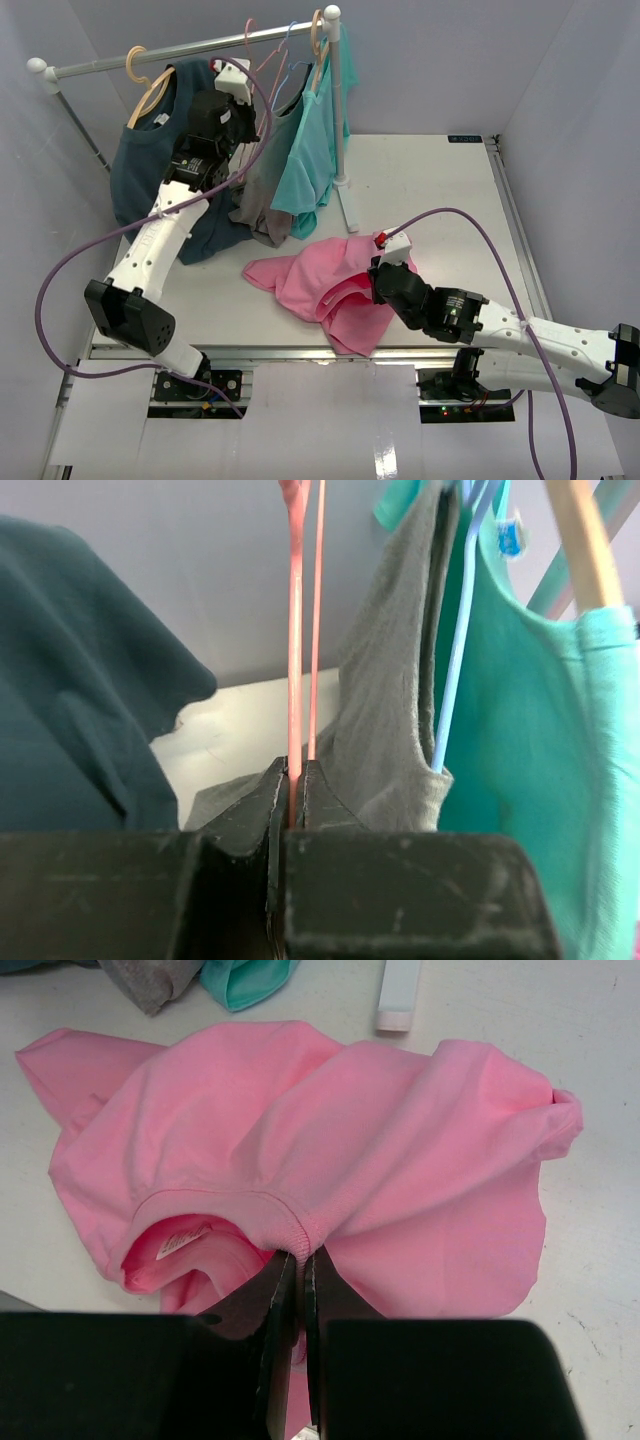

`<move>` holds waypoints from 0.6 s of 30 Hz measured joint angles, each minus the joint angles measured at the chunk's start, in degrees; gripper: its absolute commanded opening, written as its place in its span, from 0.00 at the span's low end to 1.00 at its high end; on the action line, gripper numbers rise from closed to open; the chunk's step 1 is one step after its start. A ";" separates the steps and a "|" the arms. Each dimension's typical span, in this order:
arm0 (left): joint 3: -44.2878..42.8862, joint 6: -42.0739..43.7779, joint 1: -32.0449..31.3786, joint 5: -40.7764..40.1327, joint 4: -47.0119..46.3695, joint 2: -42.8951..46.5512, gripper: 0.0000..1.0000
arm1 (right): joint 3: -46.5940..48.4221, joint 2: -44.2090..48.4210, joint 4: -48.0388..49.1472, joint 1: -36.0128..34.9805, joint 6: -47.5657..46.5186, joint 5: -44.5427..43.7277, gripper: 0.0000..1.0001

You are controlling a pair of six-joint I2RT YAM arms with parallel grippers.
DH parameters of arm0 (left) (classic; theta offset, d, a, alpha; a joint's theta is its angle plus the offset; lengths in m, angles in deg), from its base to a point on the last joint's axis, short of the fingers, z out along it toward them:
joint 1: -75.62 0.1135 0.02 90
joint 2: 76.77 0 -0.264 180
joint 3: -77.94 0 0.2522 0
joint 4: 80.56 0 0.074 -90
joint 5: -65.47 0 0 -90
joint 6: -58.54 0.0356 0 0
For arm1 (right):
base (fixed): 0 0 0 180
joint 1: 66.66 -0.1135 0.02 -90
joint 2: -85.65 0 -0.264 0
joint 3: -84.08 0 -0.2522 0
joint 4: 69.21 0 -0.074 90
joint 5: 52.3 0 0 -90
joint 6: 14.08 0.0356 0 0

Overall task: Place the t-shirt on the hanger
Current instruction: Pick up the hanger from the clothesline.

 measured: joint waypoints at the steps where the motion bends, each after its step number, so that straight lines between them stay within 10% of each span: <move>1: 0.11 0.01 0.00 -0.49 -0.03 0.72 0.00 | 0.00 0.00 0.00 0.00 0.00 0.00 0.08; 18: 8.51 -4.16 0.00 -6.79 11.57 17.61 0.00 | -0.05 0.93 0.00 0.00 -0.10 -0.08 0.08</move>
